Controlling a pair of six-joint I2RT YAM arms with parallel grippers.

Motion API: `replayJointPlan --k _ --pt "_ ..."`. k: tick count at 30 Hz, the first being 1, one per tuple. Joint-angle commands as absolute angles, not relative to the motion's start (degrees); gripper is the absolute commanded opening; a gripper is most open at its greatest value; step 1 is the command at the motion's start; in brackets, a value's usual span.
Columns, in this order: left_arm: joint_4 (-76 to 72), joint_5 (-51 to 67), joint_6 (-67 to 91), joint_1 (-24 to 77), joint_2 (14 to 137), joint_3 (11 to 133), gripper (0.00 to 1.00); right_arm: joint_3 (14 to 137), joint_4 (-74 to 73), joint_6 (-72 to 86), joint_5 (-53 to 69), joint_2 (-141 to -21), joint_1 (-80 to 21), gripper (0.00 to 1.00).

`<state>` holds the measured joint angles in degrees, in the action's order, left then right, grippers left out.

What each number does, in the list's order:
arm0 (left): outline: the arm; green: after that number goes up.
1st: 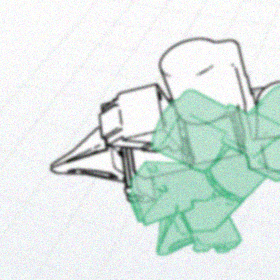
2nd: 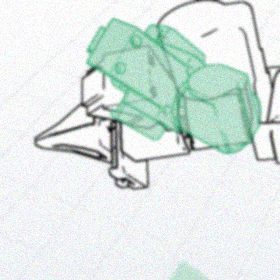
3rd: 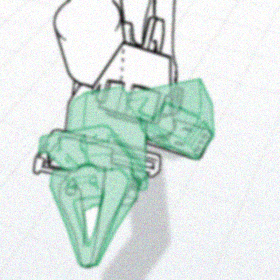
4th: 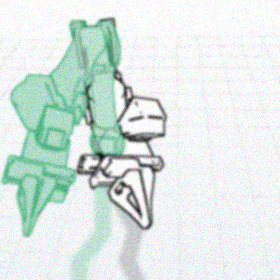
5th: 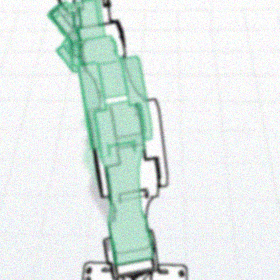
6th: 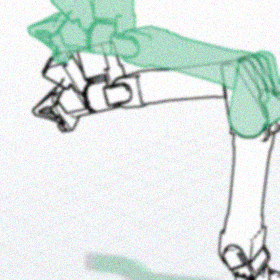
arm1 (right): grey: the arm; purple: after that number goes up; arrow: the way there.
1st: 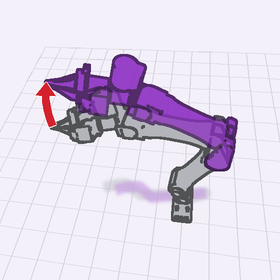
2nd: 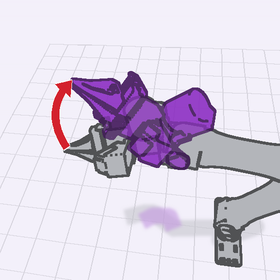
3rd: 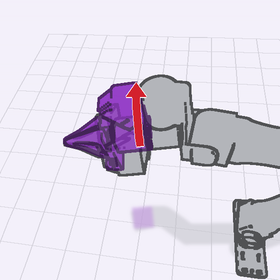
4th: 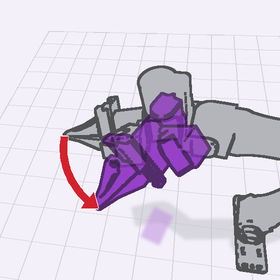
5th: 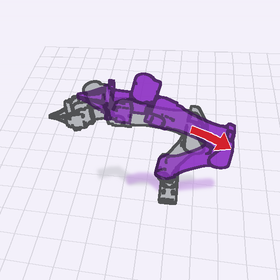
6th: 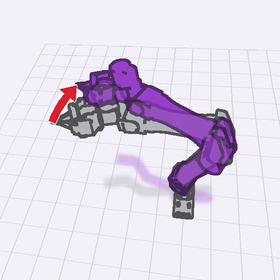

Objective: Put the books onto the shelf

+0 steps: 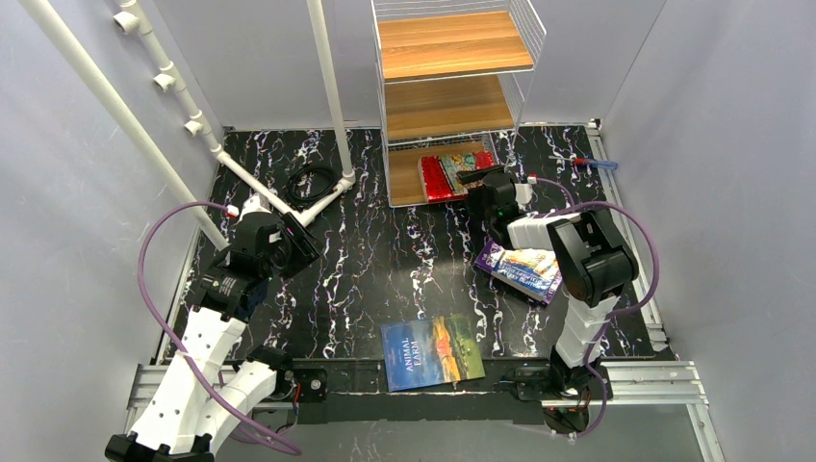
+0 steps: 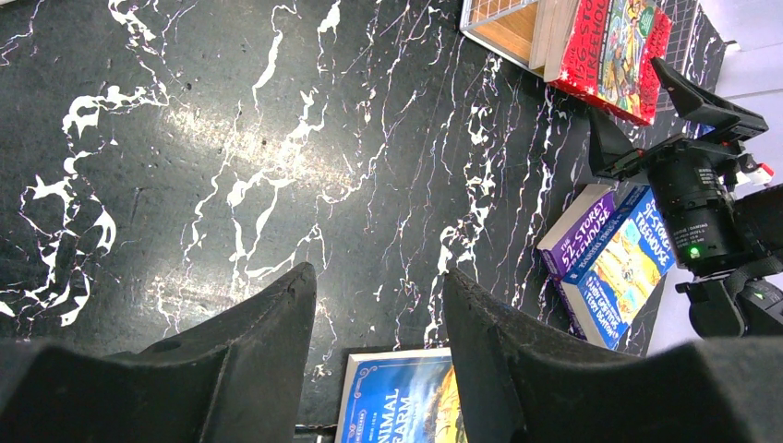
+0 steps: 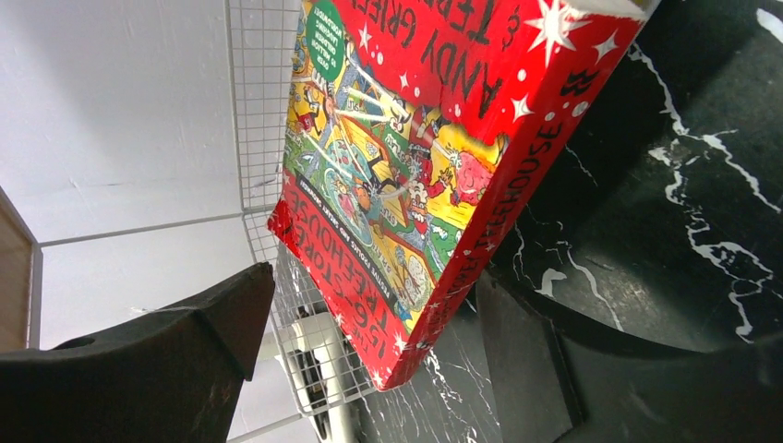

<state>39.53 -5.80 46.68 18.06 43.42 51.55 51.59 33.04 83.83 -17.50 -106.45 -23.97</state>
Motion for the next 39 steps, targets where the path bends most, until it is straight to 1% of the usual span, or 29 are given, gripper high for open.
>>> replayJointPlan --k 1,12,20,31,39 --pt "40.5 -6.7 46.3 17.7 43.4 52.3 0.51 55.3 36.2 82.8 -17.3 -107.7 -23.2 0.88" --pt "40.5 -6.7 46.1 17.8 43.7 52.7 0.51 57.6 36.8 83.1 -15.7 -110.1 -22.7 0.88" --pt "40.5 -6.4 46.2 17.7 43.9 52.7 0.51 54.8 36.8 82.9 -15.2 -108.3 -22.4 0.92" --pt "39.6 -5.7 46.6 17.7 44.4 52.6 0.51 50.8 37.7 79.7 -11.9 -104.6 -22.2 0.93" --pt "39.6 -5.8 46.5 17.7 44.1 52.6 0.51 51.7 39.7 79.2 -10.4 -105.8 -21.9 0.91"
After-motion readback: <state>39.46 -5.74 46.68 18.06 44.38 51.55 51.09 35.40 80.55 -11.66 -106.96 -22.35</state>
